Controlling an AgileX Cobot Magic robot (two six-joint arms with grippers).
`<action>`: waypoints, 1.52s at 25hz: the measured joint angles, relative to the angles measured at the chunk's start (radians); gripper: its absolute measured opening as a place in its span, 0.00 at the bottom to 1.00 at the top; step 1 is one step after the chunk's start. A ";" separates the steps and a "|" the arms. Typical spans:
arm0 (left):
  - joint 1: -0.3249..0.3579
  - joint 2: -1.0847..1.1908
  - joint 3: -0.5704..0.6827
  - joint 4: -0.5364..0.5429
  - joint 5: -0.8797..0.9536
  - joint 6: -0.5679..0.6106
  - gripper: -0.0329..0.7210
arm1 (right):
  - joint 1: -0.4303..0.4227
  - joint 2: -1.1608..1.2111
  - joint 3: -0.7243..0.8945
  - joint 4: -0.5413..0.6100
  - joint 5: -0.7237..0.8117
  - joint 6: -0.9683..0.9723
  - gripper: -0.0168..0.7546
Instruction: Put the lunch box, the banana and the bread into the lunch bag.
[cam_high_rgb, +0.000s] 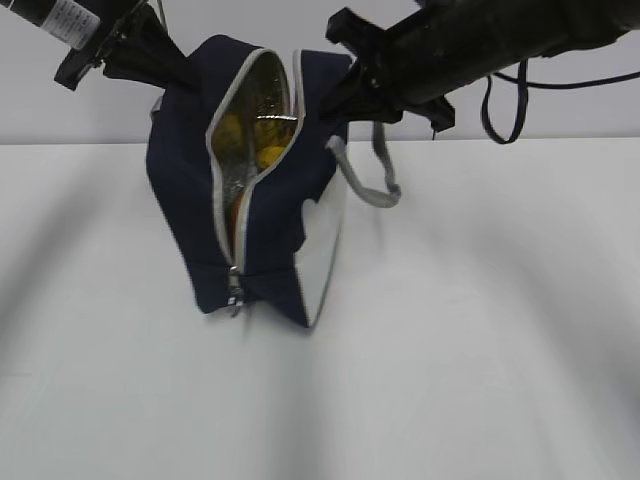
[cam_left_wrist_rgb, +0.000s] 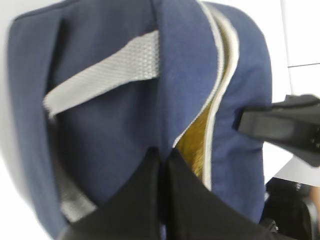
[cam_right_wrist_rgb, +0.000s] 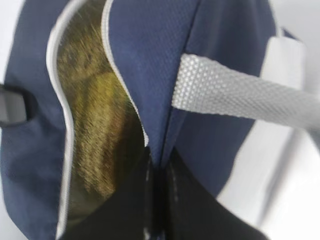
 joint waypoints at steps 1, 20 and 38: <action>-0.006 0.000 0.000 -0.011 -0.001 0.005 0.04 | -0.013 -0.006 -0.006 0.000 0.007 -0.003 0.01; -0.109 0.016 0.000 -0.049 -0.140 0.012 0.04 | -0.048 -0.005 -0.066 -0.073 0.033 -0.007 0.01; -0.110 0.084 0.000 -0.075 -0.155 0.012 0.04 | -0.048 0.085 -0.137 -0.007 0.026 -0.064 0.01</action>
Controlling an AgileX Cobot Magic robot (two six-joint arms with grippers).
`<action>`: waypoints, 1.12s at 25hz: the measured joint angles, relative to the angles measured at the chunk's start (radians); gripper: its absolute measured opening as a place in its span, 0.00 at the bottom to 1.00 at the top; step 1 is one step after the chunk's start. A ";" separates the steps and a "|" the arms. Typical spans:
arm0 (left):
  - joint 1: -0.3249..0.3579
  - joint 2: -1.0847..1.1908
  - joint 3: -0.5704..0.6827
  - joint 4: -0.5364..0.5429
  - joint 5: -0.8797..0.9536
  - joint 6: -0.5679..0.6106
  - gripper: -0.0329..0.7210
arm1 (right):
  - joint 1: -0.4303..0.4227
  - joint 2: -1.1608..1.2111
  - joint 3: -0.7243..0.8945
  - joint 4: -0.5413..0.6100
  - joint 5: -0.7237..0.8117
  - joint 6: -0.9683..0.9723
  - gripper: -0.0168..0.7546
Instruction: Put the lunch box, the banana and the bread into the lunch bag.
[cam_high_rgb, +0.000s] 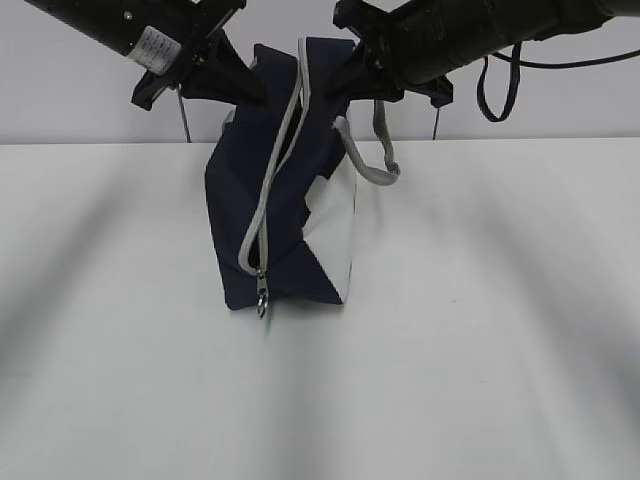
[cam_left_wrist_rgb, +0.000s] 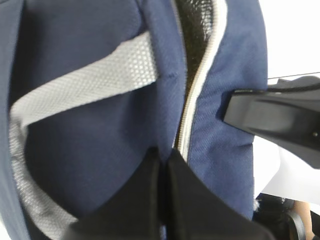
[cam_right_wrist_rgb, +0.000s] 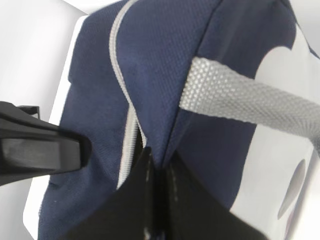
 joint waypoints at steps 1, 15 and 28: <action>0.000 0.000 0.000 0.000 0.000 0.000 0.04 | 0.000 0.002 -0.004 0.002 0.000 -0.003 0.01; 0.000 0.000 0.000 0.041 -0.006 0.000 0.05 | -0.002 0.026 -0.010 0.003 0.042 -0.029 0.02; 0.026 -0.003 0.000 0.099 -0.023 -0.003 0.61 | -0.002 0.027 -0.021 -0.072 0.116 -0.040 0.56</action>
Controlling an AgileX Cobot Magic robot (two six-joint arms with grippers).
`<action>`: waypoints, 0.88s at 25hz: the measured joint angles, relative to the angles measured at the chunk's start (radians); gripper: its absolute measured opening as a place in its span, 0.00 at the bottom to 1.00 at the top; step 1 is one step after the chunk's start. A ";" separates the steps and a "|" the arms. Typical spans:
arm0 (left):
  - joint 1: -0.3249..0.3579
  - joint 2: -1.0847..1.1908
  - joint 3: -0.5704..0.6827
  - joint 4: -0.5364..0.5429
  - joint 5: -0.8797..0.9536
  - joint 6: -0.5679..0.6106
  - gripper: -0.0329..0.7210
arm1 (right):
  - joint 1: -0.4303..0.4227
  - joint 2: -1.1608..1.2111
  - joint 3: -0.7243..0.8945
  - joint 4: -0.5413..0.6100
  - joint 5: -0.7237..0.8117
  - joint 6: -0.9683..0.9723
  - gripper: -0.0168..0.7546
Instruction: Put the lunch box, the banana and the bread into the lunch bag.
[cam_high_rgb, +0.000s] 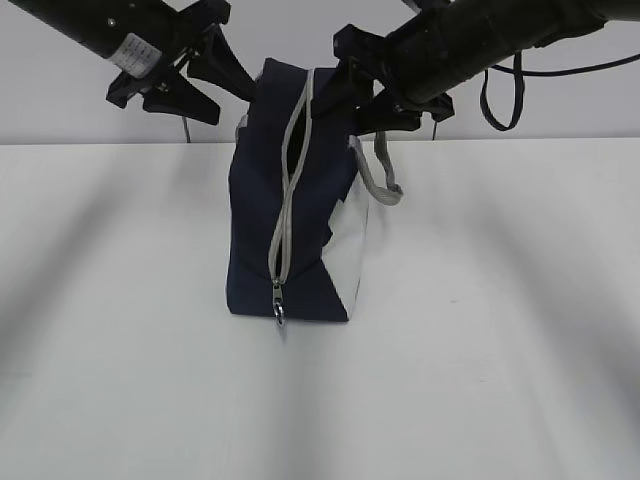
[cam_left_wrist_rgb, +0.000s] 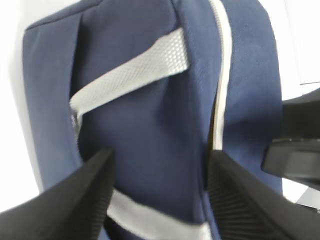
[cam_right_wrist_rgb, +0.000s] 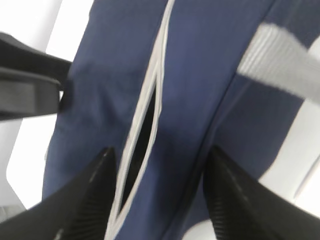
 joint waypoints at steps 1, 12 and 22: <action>0.007 -0.006 0.000 0.002 0.007 -0.001 0.62 | 0.000 0.000 0.000 -0.013 0.015 0.000 0.56; 0.030 -0.114 0.000 0.119 0.142 -0.001 0.63 | 0.000 0.000 -0.231 -0.314 0.264 0.160 0.57; 0.021 -0.191 0.000 0.202 0.180 -0.039 0.62 | 0.181 -0.053 -0.398 -0.803 0.377 0.402 0.57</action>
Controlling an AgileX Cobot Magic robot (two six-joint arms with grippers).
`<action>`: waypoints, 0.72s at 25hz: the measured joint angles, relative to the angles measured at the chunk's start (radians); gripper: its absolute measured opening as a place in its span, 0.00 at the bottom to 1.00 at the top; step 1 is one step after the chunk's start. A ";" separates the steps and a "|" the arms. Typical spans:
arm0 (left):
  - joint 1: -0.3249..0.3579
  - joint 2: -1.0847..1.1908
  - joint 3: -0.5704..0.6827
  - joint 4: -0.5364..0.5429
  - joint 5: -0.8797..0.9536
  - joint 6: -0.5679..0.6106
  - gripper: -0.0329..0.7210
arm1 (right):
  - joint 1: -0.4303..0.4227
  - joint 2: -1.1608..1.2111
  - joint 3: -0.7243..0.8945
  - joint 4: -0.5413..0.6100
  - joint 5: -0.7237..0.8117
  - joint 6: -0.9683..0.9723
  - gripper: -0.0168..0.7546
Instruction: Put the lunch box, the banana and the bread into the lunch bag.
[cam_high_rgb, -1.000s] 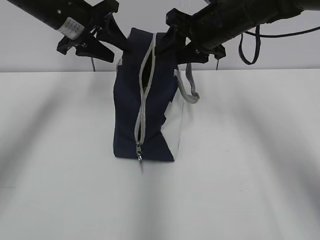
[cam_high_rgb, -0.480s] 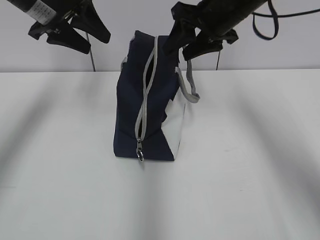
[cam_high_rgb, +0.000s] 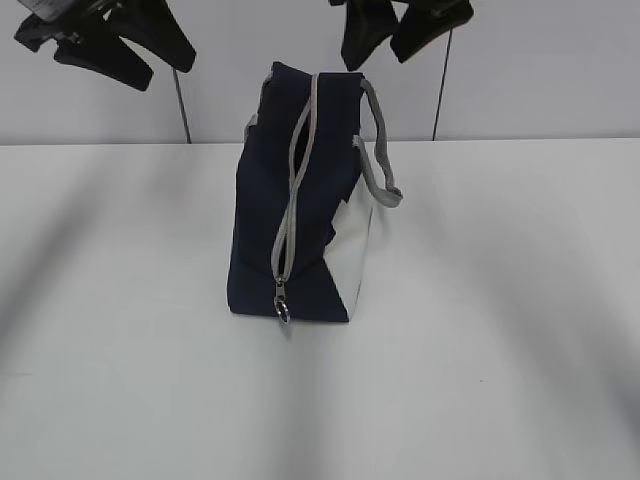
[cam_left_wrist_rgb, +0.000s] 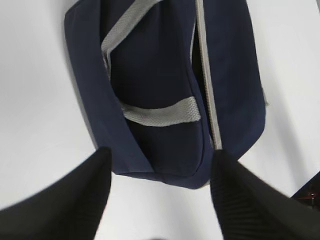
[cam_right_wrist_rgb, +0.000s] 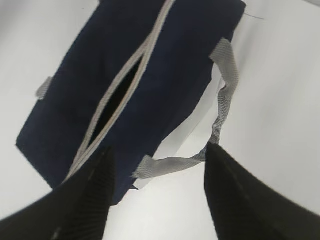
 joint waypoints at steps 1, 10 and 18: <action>-0.004 -0.015 0.000 0.021 0.001 -0.004 0.62 | 0.030 -0.016 -0.001 -0.025 0.002 0.006 0.57; -0.017 -0.194 0.150 0.071 0.006 -0.015 0.61 | 0.162 -0.191 0.095 -0.073 0.006 0.010 0.57; -0.017 -0.323 0.281 0.079 0.010 -0.017 0.61 | 0.173 -0.499 0.656 -0.074 -0.398 0.009 0.57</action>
